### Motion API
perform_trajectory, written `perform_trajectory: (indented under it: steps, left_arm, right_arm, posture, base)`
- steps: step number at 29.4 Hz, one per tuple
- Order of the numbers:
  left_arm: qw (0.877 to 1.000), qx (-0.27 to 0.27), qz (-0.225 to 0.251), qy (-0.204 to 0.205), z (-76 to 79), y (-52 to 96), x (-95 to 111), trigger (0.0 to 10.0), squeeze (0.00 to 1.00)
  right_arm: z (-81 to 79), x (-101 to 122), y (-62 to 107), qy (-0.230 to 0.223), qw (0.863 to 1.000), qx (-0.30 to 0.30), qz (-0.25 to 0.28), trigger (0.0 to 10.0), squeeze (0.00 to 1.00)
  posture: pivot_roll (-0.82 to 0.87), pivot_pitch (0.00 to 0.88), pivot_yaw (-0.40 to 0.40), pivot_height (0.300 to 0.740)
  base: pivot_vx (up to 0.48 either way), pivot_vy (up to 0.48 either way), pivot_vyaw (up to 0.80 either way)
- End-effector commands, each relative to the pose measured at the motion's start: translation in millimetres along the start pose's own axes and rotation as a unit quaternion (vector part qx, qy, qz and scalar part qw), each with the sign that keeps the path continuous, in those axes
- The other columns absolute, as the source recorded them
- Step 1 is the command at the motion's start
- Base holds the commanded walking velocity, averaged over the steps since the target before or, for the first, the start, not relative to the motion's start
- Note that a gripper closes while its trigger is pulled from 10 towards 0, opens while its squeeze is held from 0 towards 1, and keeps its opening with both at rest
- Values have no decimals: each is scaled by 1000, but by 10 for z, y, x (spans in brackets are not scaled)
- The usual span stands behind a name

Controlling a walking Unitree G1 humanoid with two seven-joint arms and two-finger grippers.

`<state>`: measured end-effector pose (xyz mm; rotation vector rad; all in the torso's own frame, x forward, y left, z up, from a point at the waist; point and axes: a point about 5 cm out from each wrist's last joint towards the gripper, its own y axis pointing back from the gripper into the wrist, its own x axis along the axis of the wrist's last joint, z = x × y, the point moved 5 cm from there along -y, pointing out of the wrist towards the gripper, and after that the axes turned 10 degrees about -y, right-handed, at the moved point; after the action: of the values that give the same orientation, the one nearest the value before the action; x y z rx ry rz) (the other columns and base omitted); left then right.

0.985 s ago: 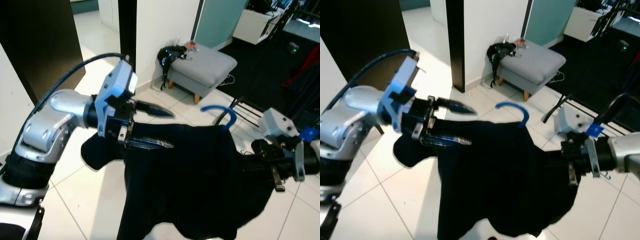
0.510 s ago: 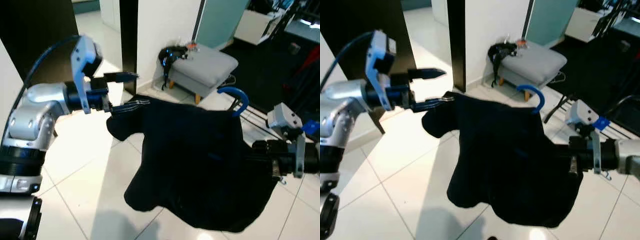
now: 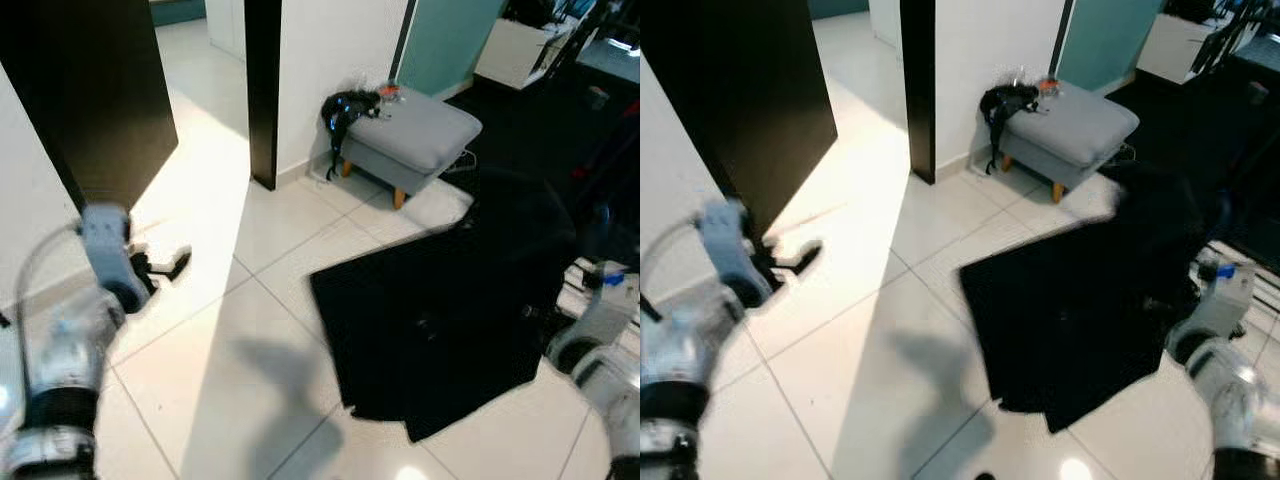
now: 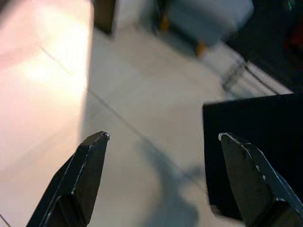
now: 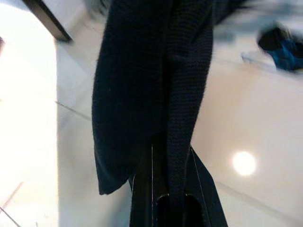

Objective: Hang hanger

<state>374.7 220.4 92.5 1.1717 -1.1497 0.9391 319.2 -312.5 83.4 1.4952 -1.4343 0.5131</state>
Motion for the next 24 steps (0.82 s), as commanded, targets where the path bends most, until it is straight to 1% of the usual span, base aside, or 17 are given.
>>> perform_trajectory:
  steps: [1, 2, 4, 5, 6, 8, 9, 10, 13, 17, 18, 24]
  left_arm:
    - [1000, 1, -2, -10, 30, 12, -15, 10000, 0]
    - [1000, 4, -6, -7, 88, 2, -69, 10000, 0]
    - [1000, 4, -6, -7, 88, 2, -69, 10000, 0]
    - [1000, 12, -2, -8, 101, -11, -67, 10000, 0]
    - [1000, 12, -2, -8, 101, -11, -67, 10000, 0]
    - [999, 25, 3, -24, 62, -13, -51, 10000, 0]
    - [999, 32, 4, -37, 44, -7, -59, 10000, 0]
    - [999, 32, 4, -37, 44, -7, -59, 10000, 0]
    - [998, 43, -6, -55, 22, 21, -154, 10000, 0]
    - [997, 47, -12, -55, 32, 43, -211, 10000, 0]
    - [997, 47, -15, -57, 60, 58, -246, 10000, 0]
    - [996, 43, -12, -71, 122, 66, -243, 10000, 0]
  right_arm:
    - [46, 105, 24, 8, 999, -14, 28, 10000, 0]
    - [13, 62, 0, 13, 999, -19, 26, 10000, 0]
    - [13, 62, 0, 13, 999, -19, 26, 10000, 0]
    - [-23, 37, -29, 22, 999, -23, 25, 10000, 0]
    - [-23, 37, -29, 22, 999, -23, 25, 10000, 0]
    - [-61, 17, -55, 31, 999, -25, 26, 10000, 0]
    - [-87, 5, -67, 37, 998, -28, 29, 10000, 0]
    - [-87, 5, -67, 37, 998, -28, 29, 10000, 0]
    - [-132, -30, -79, 41, 998, -29, 32, 10000, 0]
    - [-157, -50, -75, 43, 998, -27, 35, 10000, 0]
    - [-165, -42, -70, 42, 998, -29, 40, 10000, 0]
    - [-138, 27, -71, 42, 997, -41, 56, 10000, 0]
  posture:
    - [51, 164, -83, 740]
    - [52, 164, -84, 740]
    - [52, 164, -84, 740]
    - [55, 163, -85, 740]
    - [55, 163, -85, 740]
    - [57, 163, -83, 740]
    - [57, 162, -83, 740]
    - [57, 162, -83, 740]
    - [58, 162, -79, 740]
    - [57, 163, -79, 740]
    - [56, 162, -79, 740]
    - [56, 163, -80, 740]
  base:
    - [0, 0, 0]
    - [0, 0, 0]
    - [0, 0, 0]
    - [0, 0, 0]
    - [0, 0, 0]
    - [0, 0, 0]
    - [251, 0, 0]
    - [251, 0, 0]
    - [349, 0, 0]
    - [388, 0, 0]
    - [424, 0, -788]
    - [427, 0, -788]
